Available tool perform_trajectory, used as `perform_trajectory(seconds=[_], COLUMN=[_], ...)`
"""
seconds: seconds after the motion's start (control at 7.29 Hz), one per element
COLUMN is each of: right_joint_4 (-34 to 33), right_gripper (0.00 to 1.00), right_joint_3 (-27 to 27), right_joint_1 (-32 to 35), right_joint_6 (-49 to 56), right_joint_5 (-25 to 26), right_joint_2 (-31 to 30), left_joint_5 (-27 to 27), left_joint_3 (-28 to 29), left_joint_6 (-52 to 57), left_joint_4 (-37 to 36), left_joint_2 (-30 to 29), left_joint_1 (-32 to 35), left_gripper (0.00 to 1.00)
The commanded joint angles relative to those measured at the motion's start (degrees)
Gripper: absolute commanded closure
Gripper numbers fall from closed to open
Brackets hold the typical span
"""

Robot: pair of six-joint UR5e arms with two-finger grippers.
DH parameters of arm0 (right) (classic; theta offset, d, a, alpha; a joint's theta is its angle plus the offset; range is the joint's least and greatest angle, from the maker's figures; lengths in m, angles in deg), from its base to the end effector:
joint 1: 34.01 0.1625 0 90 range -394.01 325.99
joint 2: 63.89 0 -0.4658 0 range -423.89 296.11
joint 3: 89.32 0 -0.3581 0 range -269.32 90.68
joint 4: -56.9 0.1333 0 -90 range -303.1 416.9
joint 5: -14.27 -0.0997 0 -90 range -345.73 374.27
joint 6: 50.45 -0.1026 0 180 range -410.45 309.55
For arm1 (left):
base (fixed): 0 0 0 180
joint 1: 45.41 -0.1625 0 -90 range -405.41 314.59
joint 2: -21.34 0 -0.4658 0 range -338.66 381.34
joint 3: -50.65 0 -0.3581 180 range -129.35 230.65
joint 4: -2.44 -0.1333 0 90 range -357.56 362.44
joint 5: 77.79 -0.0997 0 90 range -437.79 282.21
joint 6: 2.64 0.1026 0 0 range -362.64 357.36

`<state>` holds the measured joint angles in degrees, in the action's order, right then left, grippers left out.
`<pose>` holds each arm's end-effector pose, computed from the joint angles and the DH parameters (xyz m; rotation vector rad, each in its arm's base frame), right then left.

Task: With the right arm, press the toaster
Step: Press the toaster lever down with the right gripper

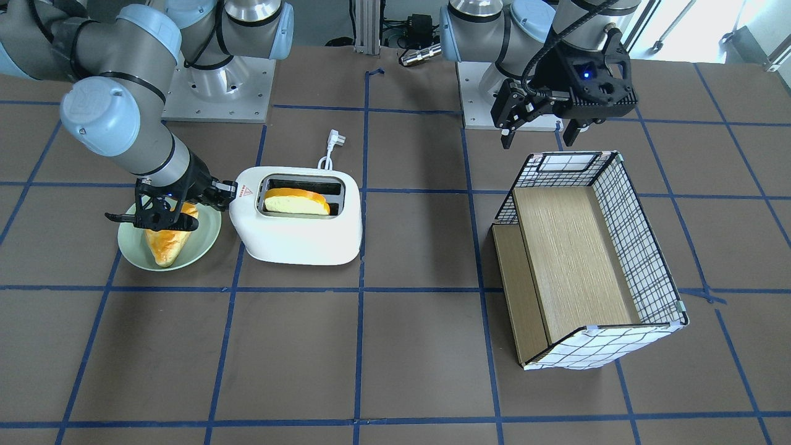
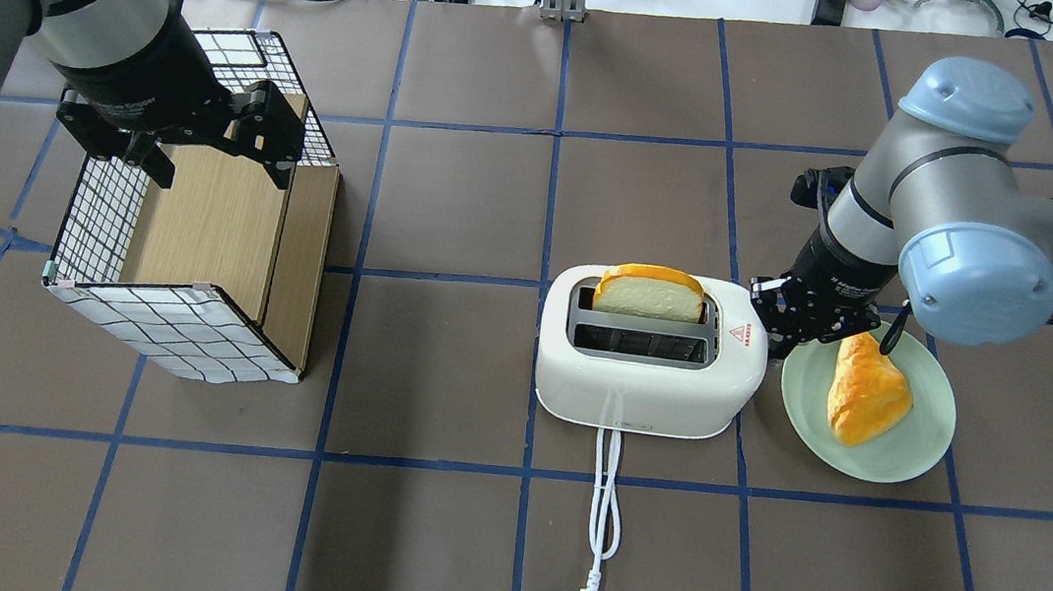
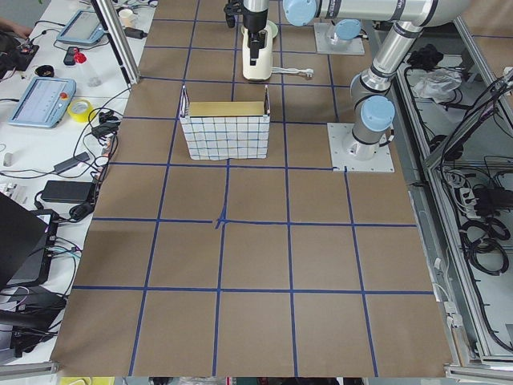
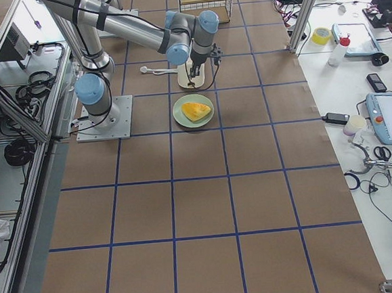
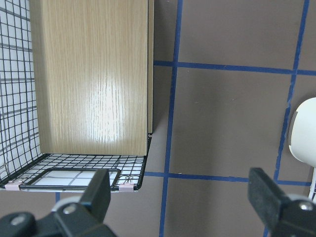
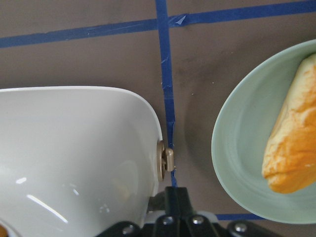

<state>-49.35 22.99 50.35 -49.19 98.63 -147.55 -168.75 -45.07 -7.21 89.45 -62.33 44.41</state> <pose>0.0993 -0.4531 0.3326 0.1313 3.0113 0.3179 -0.1303 -0.4131 0.5331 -0.1303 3.1230 -0.0992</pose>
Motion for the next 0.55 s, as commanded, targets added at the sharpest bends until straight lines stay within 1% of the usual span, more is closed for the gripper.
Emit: perform_trajectory(seconds=[0.0,0.41], right_joint_4=[-1.86,-1.94], right_gripper=[1.0,1.0], right_joint_3=[1.42,2.12], right_joint_1=[-1.2,-1.91], right_joint_6=[0.84,0.94], right_joint_5=[-1.56,-2.53], right_joint_2=[0.25,0.6], left_joint_5=[0.0,0.0], left_joint_3=[0.0,0.0], left_joint_6=[0.0,0.0], left_joint_4=[0.0,0.0], left_joint_2=[0.0,0.0], left_joint_1=[0.0,0.0], left_gripper=[0.0,0.0])
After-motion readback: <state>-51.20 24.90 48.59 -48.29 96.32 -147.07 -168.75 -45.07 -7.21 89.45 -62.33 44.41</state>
